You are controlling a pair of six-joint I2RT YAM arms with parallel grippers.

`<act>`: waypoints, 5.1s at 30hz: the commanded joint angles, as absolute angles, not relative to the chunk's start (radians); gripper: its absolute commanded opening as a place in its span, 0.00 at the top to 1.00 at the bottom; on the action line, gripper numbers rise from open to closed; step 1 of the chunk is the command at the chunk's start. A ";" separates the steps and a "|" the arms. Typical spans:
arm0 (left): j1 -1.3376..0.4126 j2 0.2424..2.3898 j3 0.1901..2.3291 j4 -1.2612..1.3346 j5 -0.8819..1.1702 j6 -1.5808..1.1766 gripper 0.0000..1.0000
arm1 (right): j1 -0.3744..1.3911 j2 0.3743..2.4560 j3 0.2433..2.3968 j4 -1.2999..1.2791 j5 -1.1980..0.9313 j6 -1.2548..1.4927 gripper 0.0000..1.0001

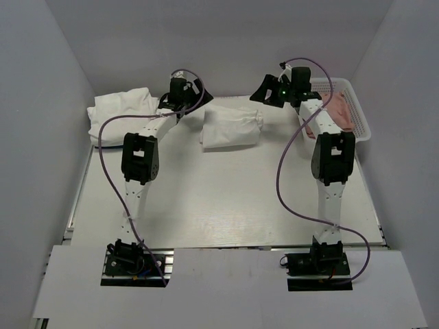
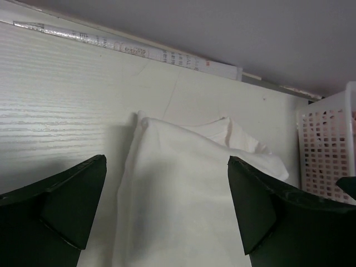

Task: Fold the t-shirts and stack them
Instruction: Fold the long partially folded tshirt into a neat square, then smooth out wrinkles on the folded tshirt

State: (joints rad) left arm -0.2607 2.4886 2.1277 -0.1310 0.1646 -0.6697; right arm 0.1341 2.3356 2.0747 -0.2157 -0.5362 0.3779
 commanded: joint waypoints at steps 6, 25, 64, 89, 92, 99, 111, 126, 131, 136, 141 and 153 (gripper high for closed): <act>-0.288 2.198 1.930 -0.111 0.218 -0.637 0.00 | 0.233 2.086 1.821 -0.032 -0.698 0.469 0.10; -0.318 2.473 1.879 0.074 0.471 -0.799 0.00 | 0.187 2.247 1.477 0.290 -0.664 0.750 0.10; -0.327 1.465 1.115 -0.328 0.330 -0.568 0.00 | 0.465 1.666 0.989 -0.052 -1.019 0.140 0.10; -0.354 1.652 1.183 -0.256 0.480 -0.548 0.00 | 0.443 1.536 0.957 -0.025 -0.787 0.161 0.10; -0.374 1.710 1.192 -0.175 0.537 -0.548 0.00 | 0.428 1.519 0.845 -0.014 -0.759 0.181 0.10; -0.393 1.861 1.192 -0.020 0.548 -0.615 0.00 | 0.365 1.578 0.654 0.156 -0.719 0.216 0.10; -0.394 1.873 1.251 -0.096 0.509 -0.585 0.00 | 0.334 1.494 0.779 0.002 -0.746 0.080 0.10; -0.394 1.923 1.486 -0.445 0.222 -0.433 0.02 | 0.331 1.549 1.118 -0.175 -0.130 0.149 0.17; -0.394 1.966 1.486 -0.454 0.223 -0.433 0.15 | 0.336 1.679 1.152 -0.166 -0.156 0.155 0.33; -0.394 2.000 1.477 -0.439 0.259 -0.433 0.28 | 0.339 1.753 1.158 -0.140 -0.172 0.146 0.53; -0.403 2.052 1.517 -0.423 0.301 -0.442 0.57 | 0.336 1.789 1.169 -0.069 -0.190 0.159 0.53; -0.403 1.993 1.526 -0.413 0.334 -0.442 1.00 | 0.333 1.760 1.190 -0.035 -0.212 0.167 1.00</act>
